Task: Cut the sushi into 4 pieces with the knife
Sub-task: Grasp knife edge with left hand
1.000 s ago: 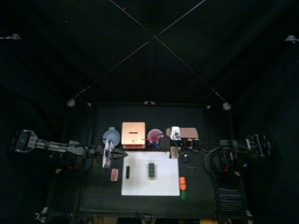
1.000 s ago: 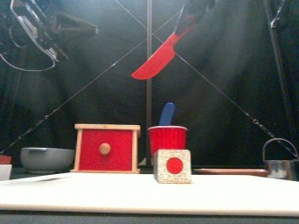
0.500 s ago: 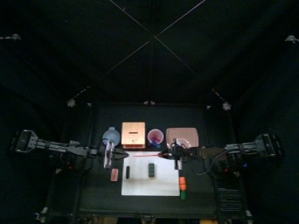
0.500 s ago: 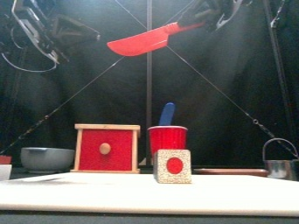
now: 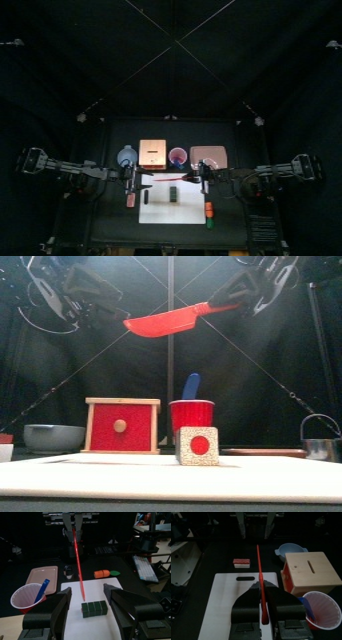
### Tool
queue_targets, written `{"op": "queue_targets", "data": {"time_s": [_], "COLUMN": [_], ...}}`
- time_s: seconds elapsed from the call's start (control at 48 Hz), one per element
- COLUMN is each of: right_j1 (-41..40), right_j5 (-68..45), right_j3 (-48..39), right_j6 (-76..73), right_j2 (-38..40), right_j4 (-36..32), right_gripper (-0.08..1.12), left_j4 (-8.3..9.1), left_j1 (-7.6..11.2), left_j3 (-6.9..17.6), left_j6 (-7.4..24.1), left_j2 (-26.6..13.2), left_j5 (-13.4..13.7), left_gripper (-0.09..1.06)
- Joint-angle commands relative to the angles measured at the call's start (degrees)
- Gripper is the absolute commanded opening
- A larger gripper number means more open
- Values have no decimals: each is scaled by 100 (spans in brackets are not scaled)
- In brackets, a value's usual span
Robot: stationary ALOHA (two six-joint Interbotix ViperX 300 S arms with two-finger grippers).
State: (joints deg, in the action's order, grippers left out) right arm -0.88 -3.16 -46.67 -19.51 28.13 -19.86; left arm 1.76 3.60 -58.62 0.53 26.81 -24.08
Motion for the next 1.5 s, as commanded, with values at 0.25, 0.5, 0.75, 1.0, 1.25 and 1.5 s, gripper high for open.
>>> {"op": "queue_targets", "data": {"time_s": [0.25, 0.5, 0.75, 1.0, 1.25, 1.5], "right_j1": [-97, -97, -97, -114, -114, -132], "right_j5": [-439, -466, -501, -501, -501, -501], "right_j3": [35, 18, 18, -26, -44, -88], "right_j6": [0, 0, 18, 18, 18, 9], "right_j2": [53, 44, 44, 44, 44, 44], "right_j4": [9, 0, -9, 9, 9, 9], "right_gripper": [13, 13, 13, 13, 13, 13], "left_j4": [-281, -299, -237, -88, -18, 79], "left_j1": [-237, -343, -404, -404, -360, -352], "left_j3": [369, 492, 483, 492, 501, 492], "left_j6": [0, 9, 18, 9, 9, 9], "left_j2": [-431, -624, -677, -677, -677, -668], "left_j5": [-35, -79, -105, -272, -281, -413], "left_gripper": [88, 86, 70, 57, 57, 57]}}
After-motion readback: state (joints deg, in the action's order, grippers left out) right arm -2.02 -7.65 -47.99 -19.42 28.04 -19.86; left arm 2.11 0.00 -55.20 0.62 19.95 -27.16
